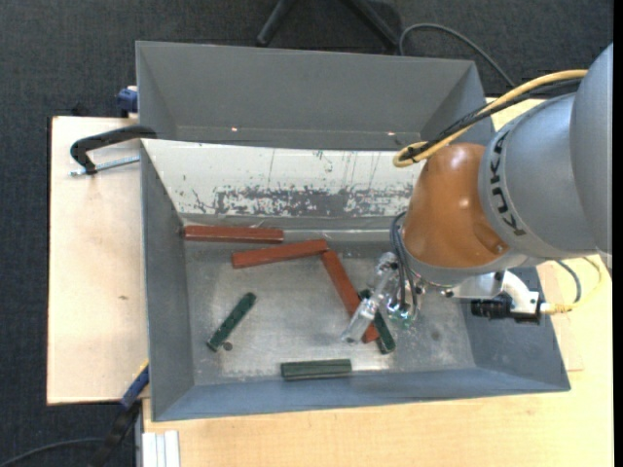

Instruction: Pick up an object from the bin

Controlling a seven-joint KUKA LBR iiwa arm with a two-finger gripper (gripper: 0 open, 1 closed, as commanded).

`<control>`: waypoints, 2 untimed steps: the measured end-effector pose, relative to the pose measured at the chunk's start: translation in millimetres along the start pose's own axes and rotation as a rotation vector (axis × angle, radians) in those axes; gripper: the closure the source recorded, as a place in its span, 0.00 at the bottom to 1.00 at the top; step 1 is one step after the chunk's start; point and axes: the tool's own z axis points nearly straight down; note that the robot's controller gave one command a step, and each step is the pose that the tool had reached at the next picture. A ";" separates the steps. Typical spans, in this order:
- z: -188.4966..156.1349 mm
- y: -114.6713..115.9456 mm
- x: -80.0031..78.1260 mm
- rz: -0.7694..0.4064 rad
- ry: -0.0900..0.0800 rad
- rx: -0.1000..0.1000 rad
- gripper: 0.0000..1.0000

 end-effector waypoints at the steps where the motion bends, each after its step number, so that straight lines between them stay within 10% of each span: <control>1: -2.1 13.7 12.8 0.266 0.001 0.001 0.00; 2: 30.9 23.8 15.2 0.399 0.003 0.003 0.00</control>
Offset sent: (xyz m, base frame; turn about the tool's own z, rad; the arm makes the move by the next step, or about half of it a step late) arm -0.0047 0.0172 0.0018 0.2675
